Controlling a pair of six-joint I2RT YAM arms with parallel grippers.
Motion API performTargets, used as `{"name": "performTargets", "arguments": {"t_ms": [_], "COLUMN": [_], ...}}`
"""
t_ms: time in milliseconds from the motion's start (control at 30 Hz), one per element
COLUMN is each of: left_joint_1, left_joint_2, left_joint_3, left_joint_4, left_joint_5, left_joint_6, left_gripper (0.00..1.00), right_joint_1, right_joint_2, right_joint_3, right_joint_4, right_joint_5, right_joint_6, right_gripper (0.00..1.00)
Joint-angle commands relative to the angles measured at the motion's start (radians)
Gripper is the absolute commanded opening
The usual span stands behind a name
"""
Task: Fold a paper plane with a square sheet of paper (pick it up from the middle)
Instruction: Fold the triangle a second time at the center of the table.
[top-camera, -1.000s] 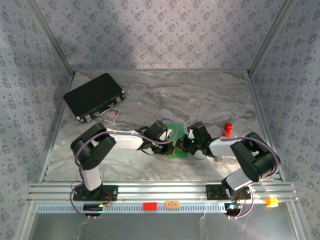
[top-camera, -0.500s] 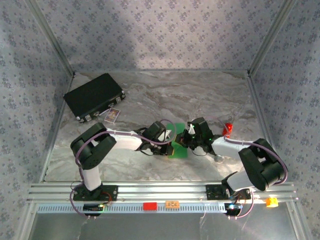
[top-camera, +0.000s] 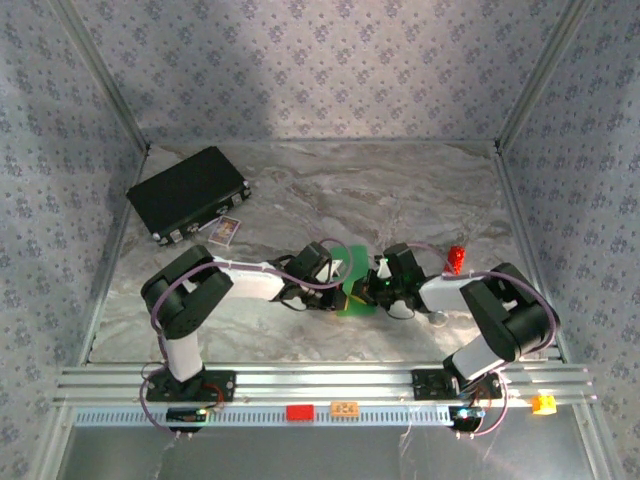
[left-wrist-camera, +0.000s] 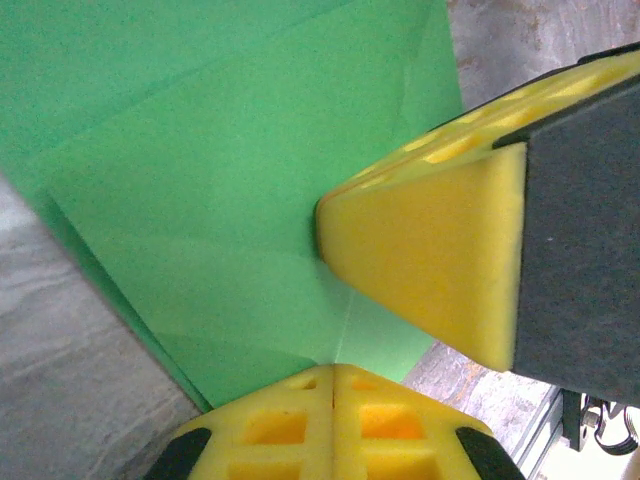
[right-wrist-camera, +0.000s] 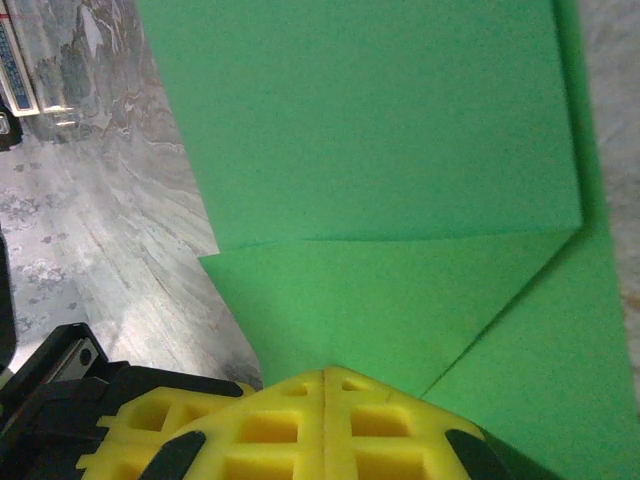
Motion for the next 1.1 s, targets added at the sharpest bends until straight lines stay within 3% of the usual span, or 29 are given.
{"name": "performTargets", "arguments": {"t_ms": [0, 700, 1067], "left_joint_1": [0.0, 0.0, 0.0], "left_joint_2": [0.04, 0.035, 0.03], "left_joint_3": [-0.018, -0.018, -0.022], "left_joint_4": [-0.074, -0.08, -0.077], "left_joint_5": [0.004, 0.001, 0.001], "left_joint_6": [0.003, 0.007, 0.006], "left_gripper": [0.0, 0.0, 0.0], "right_joint_1": [-0.044, -0.19, -0.193], "right_joint_2": [0.029, 0.01, -0.154], "right_joint_3": [0.001, 0.085, 0.12], "right_joint_4": [-0.037, -0.2, -0.336], "right_joint_5": [0.05, 0.105, 0.138], "right_joint_6": [-0.025, -0.125, -0.195], "right_gripper": [0.0, 0.0, 0.0]}}
